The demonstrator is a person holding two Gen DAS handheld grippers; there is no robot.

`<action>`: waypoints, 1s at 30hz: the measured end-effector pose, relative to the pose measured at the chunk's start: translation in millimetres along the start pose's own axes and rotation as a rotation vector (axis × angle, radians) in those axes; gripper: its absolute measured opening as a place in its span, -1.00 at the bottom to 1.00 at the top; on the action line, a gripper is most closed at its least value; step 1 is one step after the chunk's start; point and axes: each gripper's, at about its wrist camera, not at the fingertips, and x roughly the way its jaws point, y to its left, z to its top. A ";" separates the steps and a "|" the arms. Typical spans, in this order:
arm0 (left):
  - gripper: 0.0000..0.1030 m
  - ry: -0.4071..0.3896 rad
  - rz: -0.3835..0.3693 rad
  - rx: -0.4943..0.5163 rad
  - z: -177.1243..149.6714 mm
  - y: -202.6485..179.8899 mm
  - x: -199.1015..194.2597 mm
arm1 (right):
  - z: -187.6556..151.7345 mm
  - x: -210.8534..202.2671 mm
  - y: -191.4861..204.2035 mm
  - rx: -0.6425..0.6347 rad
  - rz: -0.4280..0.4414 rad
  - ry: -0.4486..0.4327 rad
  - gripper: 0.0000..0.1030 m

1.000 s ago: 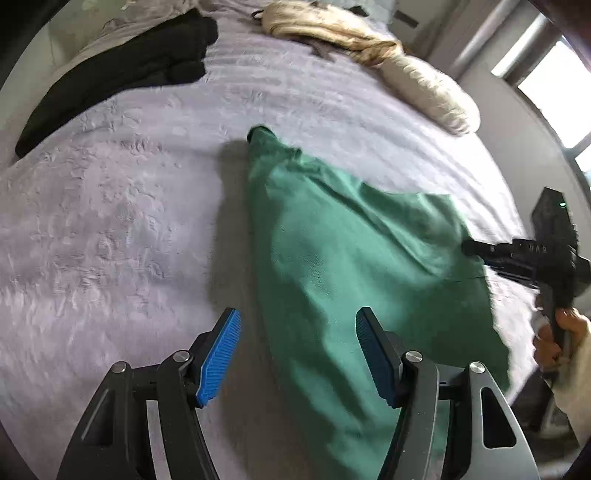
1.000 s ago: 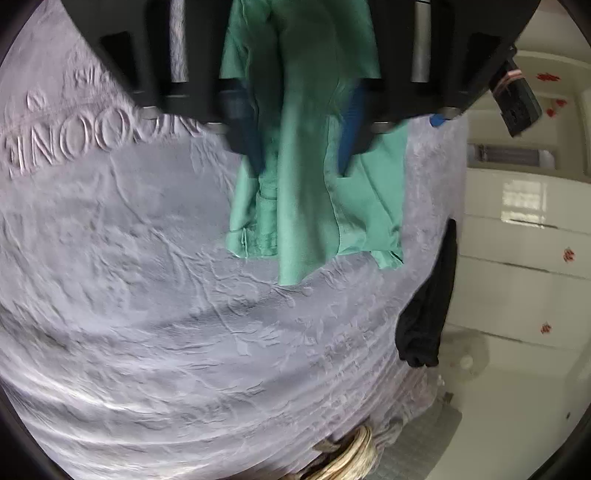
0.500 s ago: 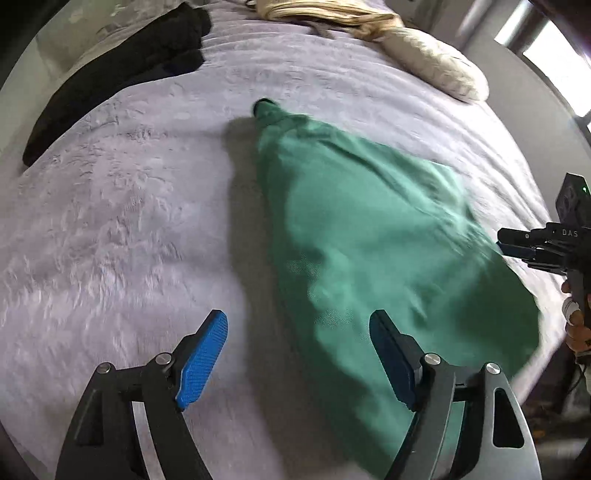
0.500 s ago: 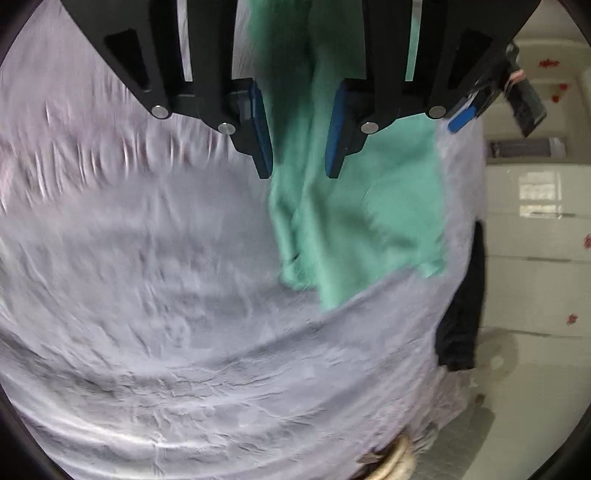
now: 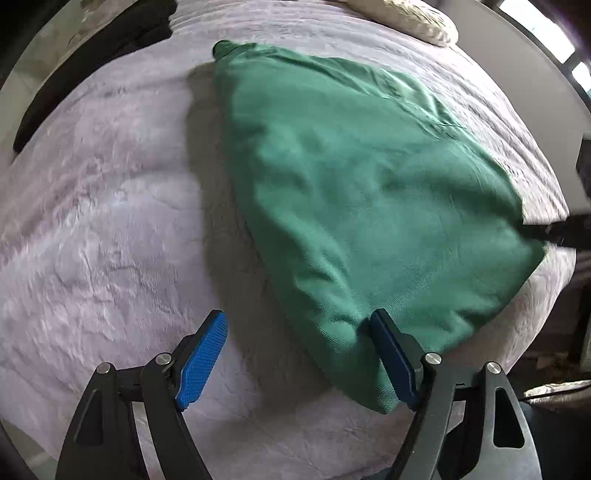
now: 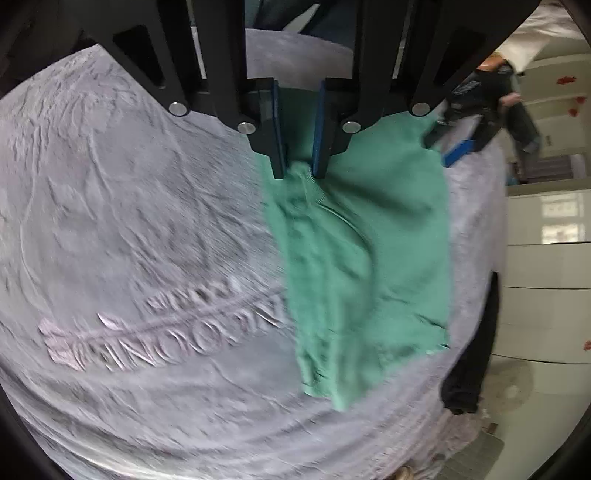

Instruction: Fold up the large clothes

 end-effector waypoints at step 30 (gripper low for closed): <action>0.57 0.056 0.060 -0.090 4.1 8.1 -18.2 | 10.2 11.0 19.8 -0.102 -0.087 0.101 -0.76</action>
